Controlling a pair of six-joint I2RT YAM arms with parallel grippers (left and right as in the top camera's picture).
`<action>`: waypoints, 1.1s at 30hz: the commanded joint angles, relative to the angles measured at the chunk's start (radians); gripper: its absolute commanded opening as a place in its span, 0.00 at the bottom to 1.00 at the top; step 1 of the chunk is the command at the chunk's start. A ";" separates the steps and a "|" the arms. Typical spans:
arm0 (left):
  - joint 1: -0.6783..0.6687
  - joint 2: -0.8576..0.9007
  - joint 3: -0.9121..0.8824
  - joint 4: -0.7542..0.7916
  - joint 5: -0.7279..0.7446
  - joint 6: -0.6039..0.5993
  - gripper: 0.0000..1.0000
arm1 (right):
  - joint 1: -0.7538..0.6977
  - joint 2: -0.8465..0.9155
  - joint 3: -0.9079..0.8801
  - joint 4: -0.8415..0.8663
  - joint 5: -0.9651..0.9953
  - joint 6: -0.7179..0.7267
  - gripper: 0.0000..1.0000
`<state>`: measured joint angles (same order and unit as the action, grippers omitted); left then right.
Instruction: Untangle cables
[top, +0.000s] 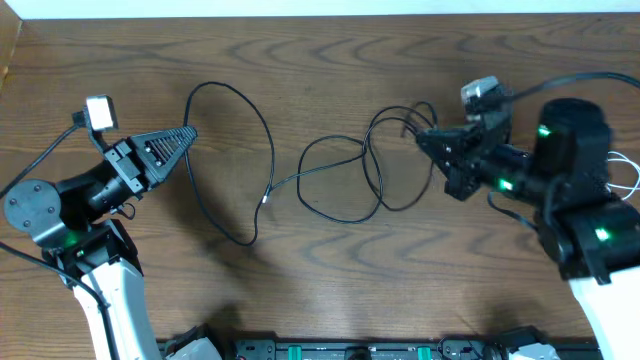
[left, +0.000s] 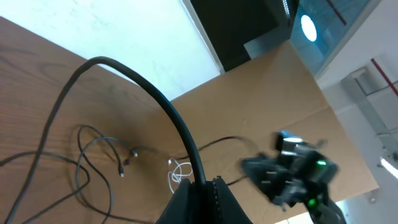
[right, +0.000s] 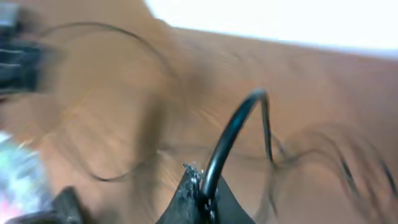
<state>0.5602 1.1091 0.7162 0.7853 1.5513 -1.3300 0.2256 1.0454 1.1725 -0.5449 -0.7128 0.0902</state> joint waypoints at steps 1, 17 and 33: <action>-0.003 0.013 0.005 0.006 0.020 0.040 0.08 | -0.027 -0.092 0.010 0.120 -0.311 -0.151 0.01; -0.302 0.076 0.004 0.002 0.019 0.330 0.23 | -0.029 -0.060 0.010 0.200 0.007 -0.100 0.01; -0.564 0.377 0.004 -0.141 -0.333 0.425 0.93 | -0.029 -0.119 0.010 0.168 0.207 -0.061 0.01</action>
<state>0.0185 1.4742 0.7128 0.6621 1.3705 -0.9337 0.2039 0.9504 1.1786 -0.3676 -0.5674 0.0158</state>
